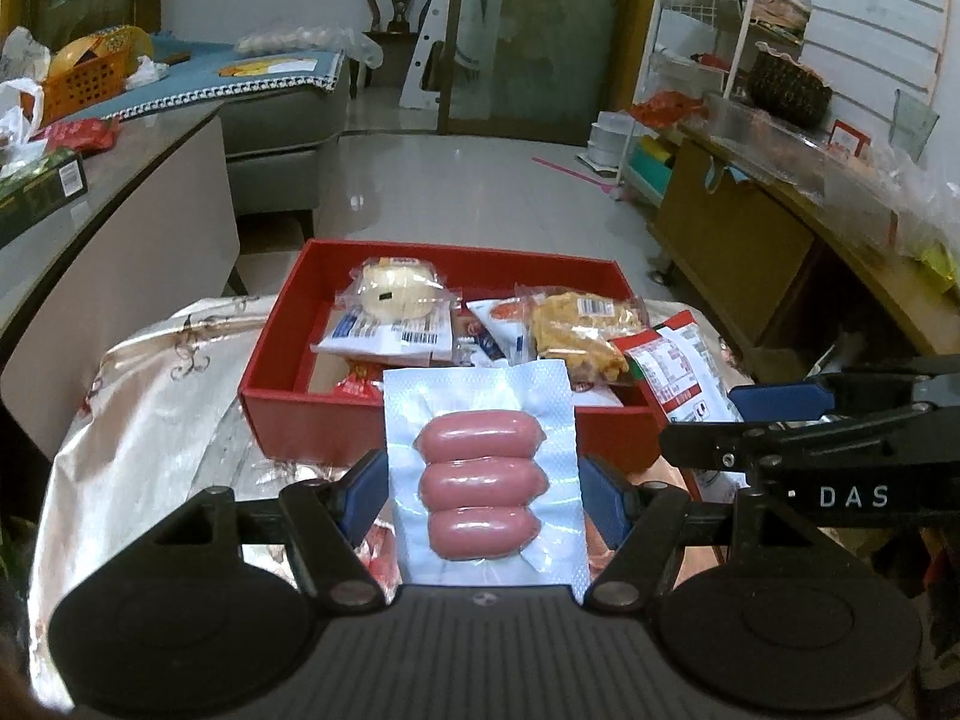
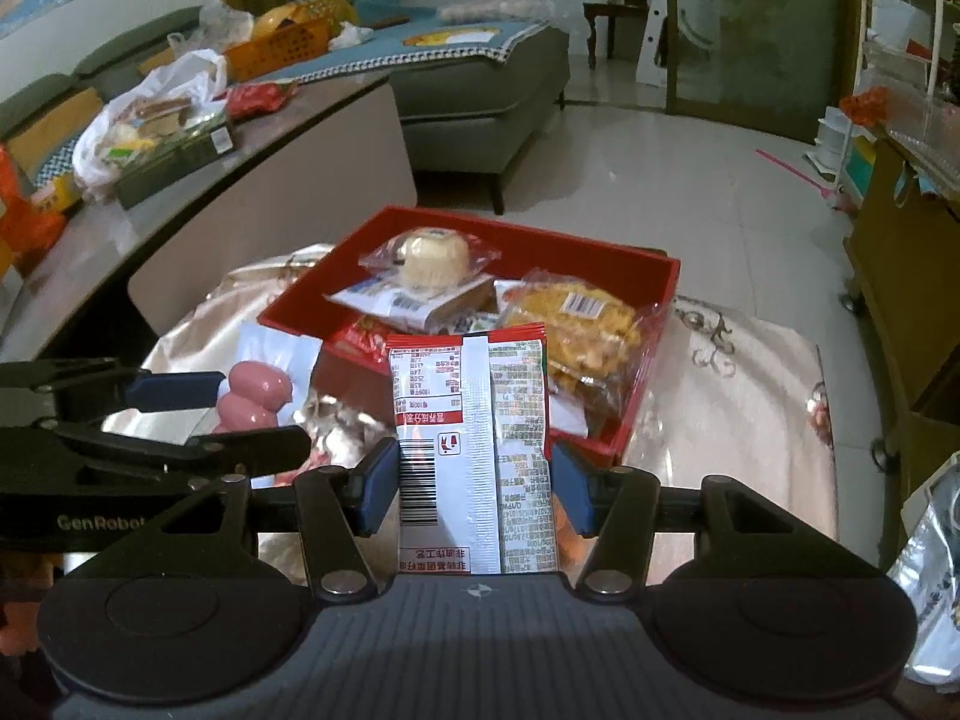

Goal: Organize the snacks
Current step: 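Lift the sausage pack and red-white packet and carry them over the red box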

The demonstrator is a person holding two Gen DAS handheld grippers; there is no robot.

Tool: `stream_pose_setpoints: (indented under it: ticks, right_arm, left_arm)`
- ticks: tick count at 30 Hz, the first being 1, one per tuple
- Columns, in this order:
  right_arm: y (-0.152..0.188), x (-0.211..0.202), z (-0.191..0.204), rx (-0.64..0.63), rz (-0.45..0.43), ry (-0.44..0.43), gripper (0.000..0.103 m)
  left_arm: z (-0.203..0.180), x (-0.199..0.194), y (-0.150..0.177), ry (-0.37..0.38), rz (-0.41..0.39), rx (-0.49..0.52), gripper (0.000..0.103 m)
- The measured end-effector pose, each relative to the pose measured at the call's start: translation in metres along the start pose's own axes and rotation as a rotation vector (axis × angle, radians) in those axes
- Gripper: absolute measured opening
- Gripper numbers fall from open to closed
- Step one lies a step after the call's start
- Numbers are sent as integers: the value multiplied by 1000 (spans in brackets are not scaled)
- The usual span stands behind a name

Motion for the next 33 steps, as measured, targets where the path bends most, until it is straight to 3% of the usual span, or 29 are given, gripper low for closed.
stream_pose_setpoints:
  ticks: [33]
  right_arm:
    - [-52,20,-36,71,-95,16,64]
  left_arm:
    - [1,48,-70,-60,-82,-48,62]
Point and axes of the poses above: each gripper's, at about its wrist camera, not at the fingertips, and x roughly the way its jaws point, z to its left, y to its underside, the point moved 6 cm from there along x, roughly the way its jaws point, and after that the axes turned 9 degrees about -y, right-handed, at the moved point
